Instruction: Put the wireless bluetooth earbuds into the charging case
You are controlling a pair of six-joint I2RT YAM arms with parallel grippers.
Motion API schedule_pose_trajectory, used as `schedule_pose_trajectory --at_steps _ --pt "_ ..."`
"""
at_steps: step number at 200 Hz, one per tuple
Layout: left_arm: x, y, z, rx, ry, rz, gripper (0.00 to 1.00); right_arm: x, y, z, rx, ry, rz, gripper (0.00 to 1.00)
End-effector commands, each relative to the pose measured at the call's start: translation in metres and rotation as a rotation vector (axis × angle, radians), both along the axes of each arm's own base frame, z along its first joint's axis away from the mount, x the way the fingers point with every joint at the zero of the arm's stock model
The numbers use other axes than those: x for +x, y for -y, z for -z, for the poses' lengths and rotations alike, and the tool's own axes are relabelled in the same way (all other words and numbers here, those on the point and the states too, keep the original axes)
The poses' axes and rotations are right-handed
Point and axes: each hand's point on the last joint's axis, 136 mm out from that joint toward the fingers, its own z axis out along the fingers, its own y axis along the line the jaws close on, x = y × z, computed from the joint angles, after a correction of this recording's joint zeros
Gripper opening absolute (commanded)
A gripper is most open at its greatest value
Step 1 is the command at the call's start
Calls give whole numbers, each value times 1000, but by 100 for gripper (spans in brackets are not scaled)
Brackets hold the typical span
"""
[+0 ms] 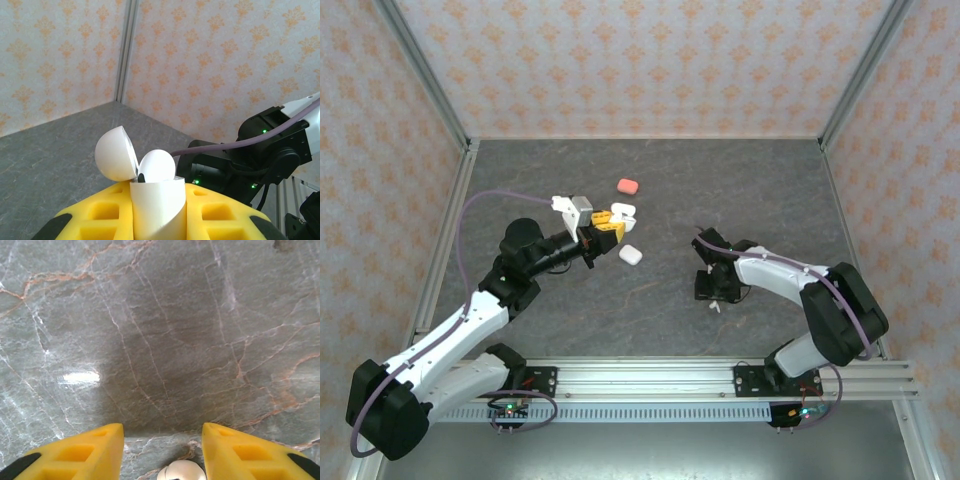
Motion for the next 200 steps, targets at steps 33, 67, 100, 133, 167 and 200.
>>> schedule_pose_trajectory --at_steps 33,67,100,133,167,200 --pt "-3 -2 -14 -22 74 -13 0 -39 10 1 -53 -115 16 44" --pt "-1 -2 -13 -21 72 -15 0 -39 8 -4 -44 -98 5 44" --pt "-1 -2 -14 -21 70 -14 0 -32 2 0 -37 -83 -2 41" --pt "-2 -2 -15 -21 72 -17 0 -29 1 5 -47 -86 -13 40" --pt "-1 -2 -14 -19 70 -16 0 -27 4 10 -70 -76 -19 36" --pt "1 -2 -14 -19 65 -19 0 -16 -1 7 -58 -33 -38 30"
